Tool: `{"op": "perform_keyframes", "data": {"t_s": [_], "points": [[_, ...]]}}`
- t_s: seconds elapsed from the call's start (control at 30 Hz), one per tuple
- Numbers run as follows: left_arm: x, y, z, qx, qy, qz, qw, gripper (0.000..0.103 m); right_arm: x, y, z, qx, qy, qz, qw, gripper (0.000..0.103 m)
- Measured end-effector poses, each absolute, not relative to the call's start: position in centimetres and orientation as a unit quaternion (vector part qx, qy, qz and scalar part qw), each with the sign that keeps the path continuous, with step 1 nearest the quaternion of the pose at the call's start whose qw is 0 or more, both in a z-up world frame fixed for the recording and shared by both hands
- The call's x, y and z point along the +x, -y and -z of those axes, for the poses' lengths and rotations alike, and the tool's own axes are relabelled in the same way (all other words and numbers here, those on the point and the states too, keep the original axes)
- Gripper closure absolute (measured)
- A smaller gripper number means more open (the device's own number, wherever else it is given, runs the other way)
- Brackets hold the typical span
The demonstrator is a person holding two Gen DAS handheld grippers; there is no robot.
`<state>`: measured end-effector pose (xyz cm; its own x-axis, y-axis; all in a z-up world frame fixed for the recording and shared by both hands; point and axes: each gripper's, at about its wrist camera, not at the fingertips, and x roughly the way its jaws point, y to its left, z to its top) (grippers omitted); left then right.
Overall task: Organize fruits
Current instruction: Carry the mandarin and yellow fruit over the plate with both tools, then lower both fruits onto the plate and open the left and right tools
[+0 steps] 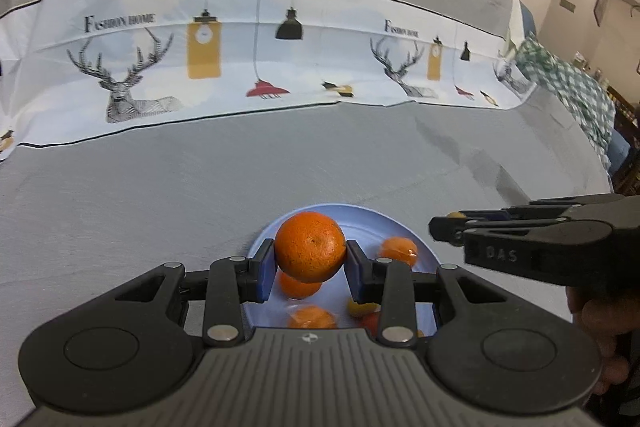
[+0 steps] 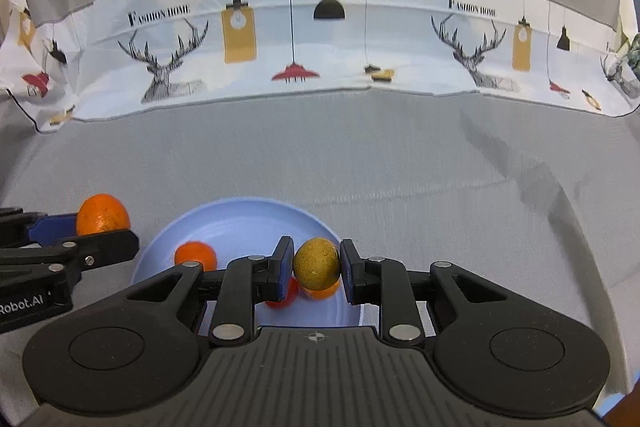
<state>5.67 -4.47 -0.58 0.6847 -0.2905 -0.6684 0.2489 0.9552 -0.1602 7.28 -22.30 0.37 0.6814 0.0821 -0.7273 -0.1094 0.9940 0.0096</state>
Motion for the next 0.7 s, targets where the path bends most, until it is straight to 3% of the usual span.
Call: {"op": "perform_keyframes", "data": {"t_s": [0.7], "points": [[6.6,6.2,1.7,-0.021,-0.377,0.156,0.913,0.063,7.7,22.4,-0.3,-0.017,-0.412,-0.056,0.909,0.077]]}}
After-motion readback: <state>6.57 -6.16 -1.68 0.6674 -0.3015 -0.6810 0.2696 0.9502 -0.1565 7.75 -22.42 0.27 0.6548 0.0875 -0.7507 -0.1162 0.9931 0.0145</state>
